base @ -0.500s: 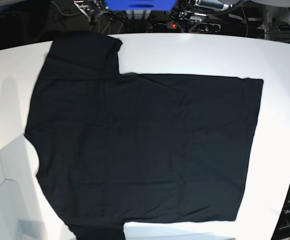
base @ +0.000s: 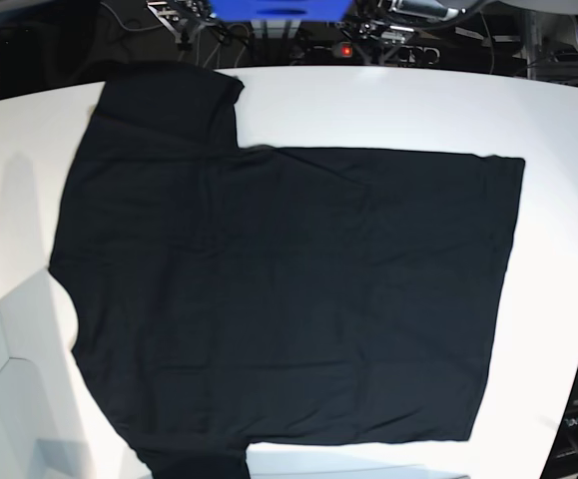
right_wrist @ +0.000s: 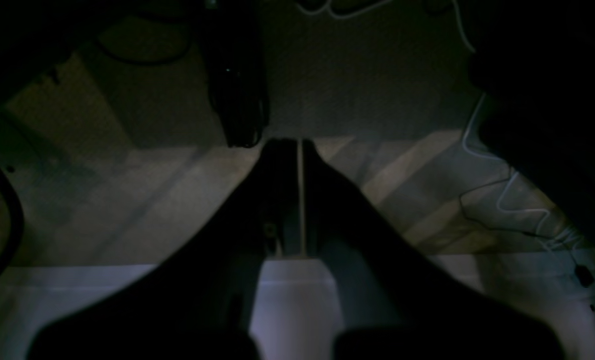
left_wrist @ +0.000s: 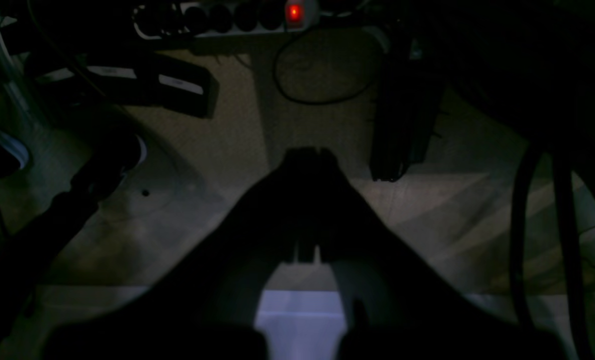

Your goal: Fold the T-shirt properly

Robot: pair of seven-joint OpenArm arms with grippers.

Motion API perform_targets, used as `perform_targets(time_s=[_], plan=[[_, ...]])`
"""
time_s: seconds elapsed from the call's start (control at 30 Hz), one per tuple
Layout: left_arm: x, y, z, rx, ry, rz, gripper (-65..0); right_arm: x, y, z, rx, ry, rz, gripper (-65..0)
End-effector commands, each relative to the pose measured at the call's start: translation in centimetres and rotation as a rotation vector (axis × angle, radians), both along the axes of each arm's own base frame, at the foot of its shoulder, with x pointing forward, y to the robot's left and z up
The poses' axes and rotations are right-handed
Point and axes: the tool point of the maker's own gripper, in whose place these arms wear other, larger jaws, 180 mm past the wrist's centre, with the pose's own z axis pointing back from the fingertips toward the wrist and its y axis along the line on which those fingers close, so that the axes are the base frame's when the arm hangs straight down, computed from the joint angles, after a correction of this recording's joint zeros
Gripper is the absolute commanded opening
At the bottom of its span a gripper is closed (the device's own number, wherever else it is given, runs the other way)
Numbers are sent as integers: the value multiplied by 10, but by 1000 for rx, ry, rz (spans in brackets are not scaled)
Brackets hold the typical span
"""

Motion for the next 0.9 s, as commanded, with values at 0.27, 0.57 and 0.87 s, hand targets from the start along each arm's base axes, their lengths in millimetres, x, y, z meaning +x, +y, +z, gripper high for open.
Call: perform_targets(time_s=[0.27,0.57,0.87], plan=[[-10,2,0,9,14,2,-650,-6,3,0,22,11,-6,-650],[-11,2,0,9,16,2,-650,-7,3,0,22,14,-6,-650],[-28,2,1,9,40,2,-650,-20,3,2,22,26,-6,-650]])
